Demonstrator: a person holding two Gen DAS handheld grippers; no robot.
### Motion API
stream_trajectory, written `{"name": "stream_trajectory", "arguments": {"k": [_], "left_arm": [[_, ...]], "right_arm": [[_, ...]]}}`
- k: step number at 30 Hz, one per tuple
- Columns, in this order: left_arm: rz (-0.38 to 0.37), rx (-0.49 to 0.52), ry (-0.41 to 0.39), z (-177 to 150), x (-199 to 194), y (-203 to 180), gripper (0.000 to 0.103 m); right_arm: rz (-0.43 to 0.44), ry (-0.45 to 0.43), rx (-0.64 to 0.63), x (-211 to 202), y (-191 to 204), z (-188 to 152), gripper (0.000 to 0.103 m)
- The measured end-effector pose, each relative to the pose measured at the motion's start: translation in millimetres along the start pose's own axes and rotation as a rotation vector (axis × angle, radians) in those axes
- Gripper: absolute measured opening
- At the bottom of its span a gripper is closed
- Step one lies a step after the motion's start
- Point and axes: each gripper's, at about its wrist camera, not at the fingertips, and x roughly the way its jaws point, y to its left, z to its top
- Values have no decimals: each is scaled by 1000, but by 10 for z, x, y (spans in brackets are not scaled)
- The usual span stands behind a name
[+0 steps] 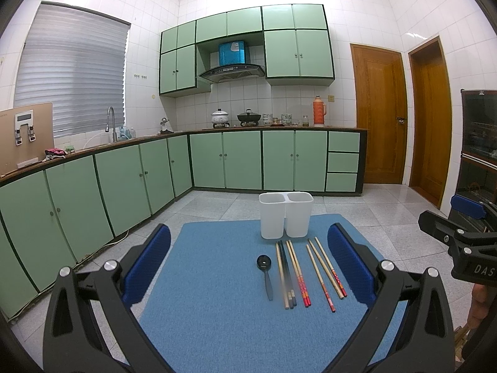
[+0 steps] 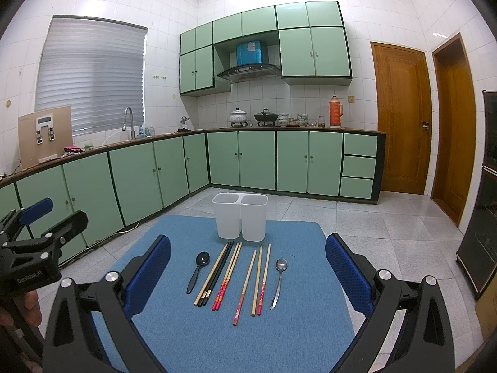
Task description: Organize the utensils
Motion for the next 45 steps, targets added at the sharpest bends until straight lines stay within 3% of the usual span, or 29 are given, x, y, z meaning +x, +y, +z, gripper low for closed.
{"name": "stream_trajectory", "arguments": {"k": [20,25,37,43,45], "left_arm": [[-2,1,3,-21,22,83,98],[12,0,25,-21,190,256,98],[68,-2,227,-292,1130,598,98],[23,-4,368,-424,1846,572,98],[0,-2,427,-480,2116,522,98]], "right_arm": [[-2,2,0,9,-1,6,97],[-11,25,1,100,-40,-15,97],[-56,196,16,876,-310,-219,97],[-36,315,38,1529,-487,-264,86],[-26,369,35,1788,-534,-293,76]]}}
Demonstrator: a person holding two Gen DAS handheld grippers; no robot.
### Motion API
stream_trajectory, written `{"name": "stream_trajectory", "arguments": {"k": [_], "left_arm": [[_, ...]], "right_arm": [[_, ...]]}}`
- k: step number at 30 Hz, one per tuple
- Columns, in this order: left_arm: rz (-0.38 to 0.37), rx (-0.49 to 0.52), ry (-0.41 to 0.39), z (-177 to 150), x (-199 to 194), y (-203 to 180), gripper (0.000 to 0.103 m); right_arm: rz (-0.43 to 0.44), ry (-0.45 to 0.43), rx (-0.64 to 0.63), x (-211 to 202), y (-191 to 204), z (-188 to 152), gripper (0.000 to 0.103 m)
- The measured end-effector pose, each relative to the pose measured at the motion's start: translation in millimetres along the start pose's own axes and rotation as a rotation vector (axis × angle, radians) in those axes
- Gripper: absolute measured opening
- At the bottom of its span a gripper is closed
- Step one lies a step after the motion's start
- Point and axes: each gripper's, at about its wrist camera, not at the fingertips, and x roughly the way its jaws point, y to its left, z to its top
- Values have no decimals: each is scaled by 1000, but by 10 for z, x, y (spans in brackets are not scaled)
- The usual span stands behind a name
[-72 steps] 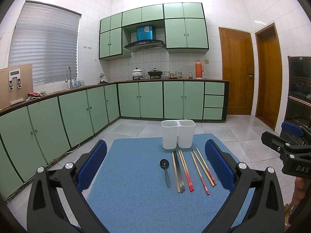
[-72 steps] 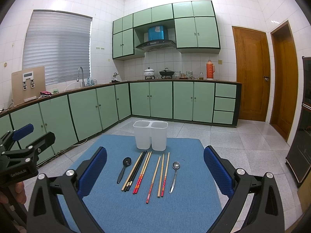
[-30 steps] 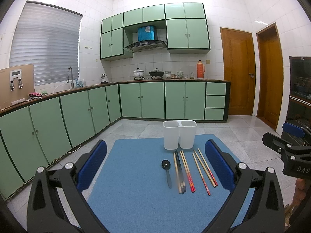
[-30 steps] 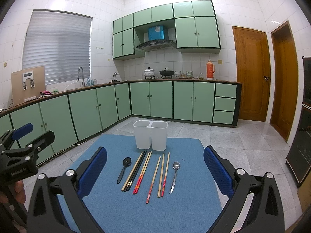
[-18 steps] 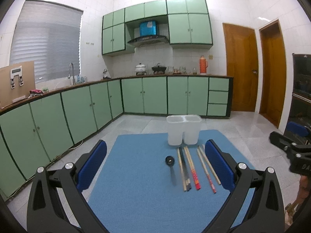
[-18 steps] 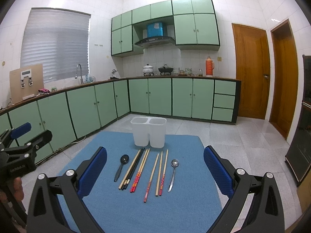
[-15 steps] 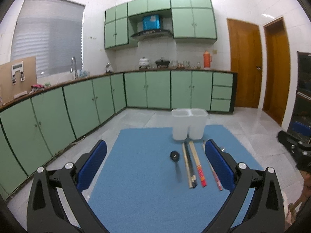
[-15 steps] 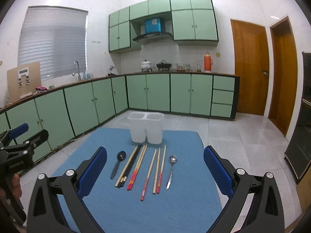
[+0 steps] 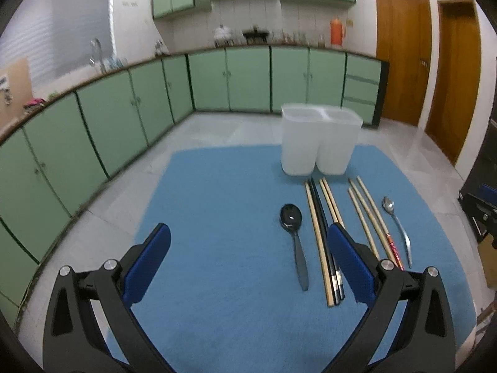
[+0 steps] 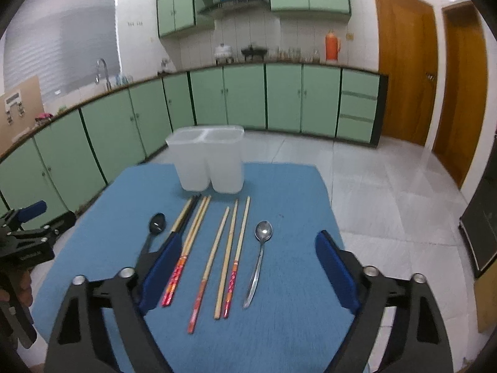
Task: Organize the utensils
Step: 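Grasp the black spoon with the left tool while the right tool grasps the metal spoon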
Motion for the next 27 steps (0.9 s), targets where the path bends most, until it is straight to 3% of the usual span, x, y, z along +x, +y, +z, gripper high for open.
{"name": "stream_trajectory", "arguments": {"k": [4,6,8,12,16,22,25,26,27], "left_arm": [[-39,2,121,90,504,-109,95],[-57,-8,187,124,766,-131,84],[-65,-12,241,141,991,-162,80],[-66,7,289,162,1287,-244,80],[-65,12,331,144,1446,-270,80],[-75,3,388,97,1642,-249,68],[-71,8,381,95,1672,-271,68],[-72,5,378,91,1684,-273,66],[-73,-1,375,96,1681,-270,62]], "right_arm": [[41,143,31,564,-95,97,66],[55,210,53,815,-142,104,57],[49,269,68,1038,-197,104,57],[56,343,86,1351,-276,87,50],[58,388,101,1524,-306,72,47],[54,435,128,1747,-348,38,38],[45,426,126,1745,-370,43,36],[37,423,126,1750,-368,41,30],[37,420,127,1750,-371,37,28]]}}
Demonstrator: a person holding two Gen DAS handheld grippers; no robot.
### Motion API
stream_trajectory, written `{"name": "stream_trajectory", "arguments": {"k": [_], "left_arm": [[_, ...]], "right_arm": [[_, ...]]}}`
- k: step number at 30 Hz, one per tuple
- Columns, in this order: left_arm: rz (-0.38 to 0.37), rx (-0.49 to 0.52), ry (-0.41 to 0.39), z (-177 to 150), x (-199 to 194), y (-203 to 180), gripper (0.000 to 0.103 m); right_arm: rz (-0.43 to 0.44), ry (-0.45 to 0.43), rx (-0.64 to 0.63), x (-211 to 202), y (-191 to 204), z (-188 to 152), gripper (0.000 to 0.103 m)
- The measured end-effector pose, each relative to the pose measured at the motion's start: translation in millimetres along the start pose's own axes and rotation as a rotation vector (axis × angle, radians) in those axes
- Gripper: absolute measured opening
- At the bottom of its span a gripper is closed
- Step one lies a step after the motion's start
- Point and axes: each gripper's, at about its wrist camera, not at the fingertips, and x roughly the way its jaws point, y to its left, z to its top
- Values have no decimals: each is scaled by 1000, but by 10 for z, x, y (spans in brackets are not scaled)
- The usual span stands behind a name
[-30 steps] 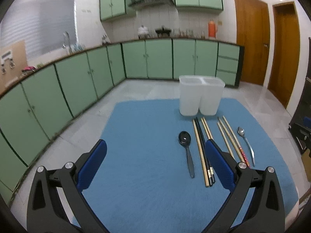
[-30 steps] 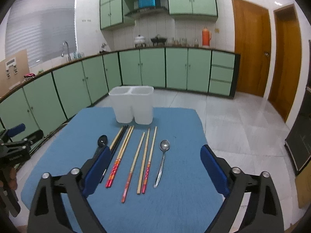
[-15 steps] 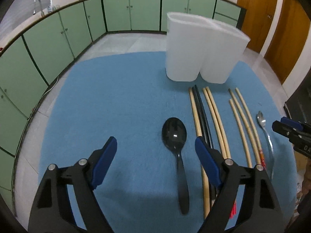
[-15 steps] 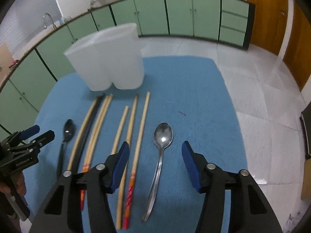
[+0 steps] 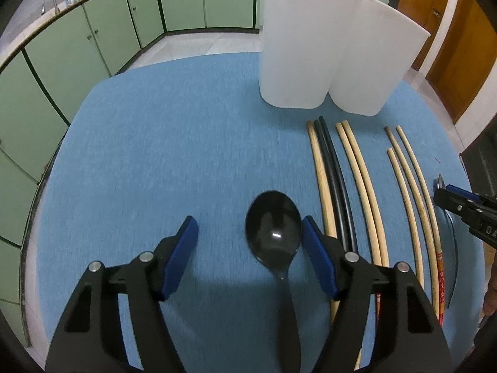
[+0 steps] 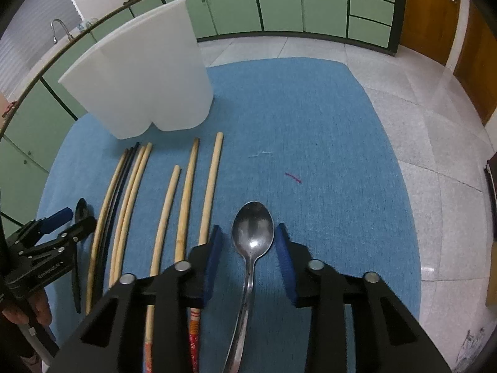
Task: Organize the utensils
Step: 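Lift both spoons and carry them over the white utensil holder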
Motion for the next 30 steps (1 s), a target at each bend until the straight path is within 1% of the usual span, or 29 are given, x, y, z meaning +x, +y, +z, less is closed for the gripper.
{"name": "stream_trajectory", "arguments": {"k": [1,3,4,5,7,8,9,10,12,13,14,16,18,22,26,30], "left_arm": [[-2,-8,-9,-5,-16,12,58],[-8,-9,-19,3,-28,-7,38],[-11,-6,-23,-5,-45,-6,33],[-18,-5,-25,22,-33,6,34],[-31,-6,-34,6,-40,-6,33],[-44,-6,-41,-9,-57,-5,33],[-59,-11,-62,-33,-100,-6,33],[-70,-15,-91,-60,-151,-3,33],[-85,-13,-187,-72,-336,1,33],[-87,-10,-218,-84,-402,-1,33],[-87,-3,-271,-98,-521,0,33],[-93,1,-335,-109,-677,10,33],[-106,3,-399,-83,-844,7,33],[-119,0,-479,34,-1073,22,33],[-126,5,-563,157,-1287,-53,33],[-129,20,-642,428,-1399,-222,33]], "right_arm": [[3,-3,-3,5,9,-5,28],[5,-7,-11,-6,23,-16,28],[3,-9,-13,-8,29,-19,28],[6,-15,-13,-25,40,-39,28],[41,-42,-3,-77,75,-62,28],[57,-67,-4,-138,79,-76,28],[54,-91,-12,-203,93,-104,28],[46,-132,-32,-303,120,-127,28],[48,-195,-61,-454,135,-124,28],[54,-218,-67,-516,147,-127,28],[70,-249,-72,-612,154,-127,28],[97,-308,-75,-785,157,-99,28],[112,-352,-78,-918,145,-33,28],[138,-431,-93,-1178,170,166,28],[158,-498,-107,-1392,200,324,28],[163,-553,-134,-1554,226,551,28]]}}
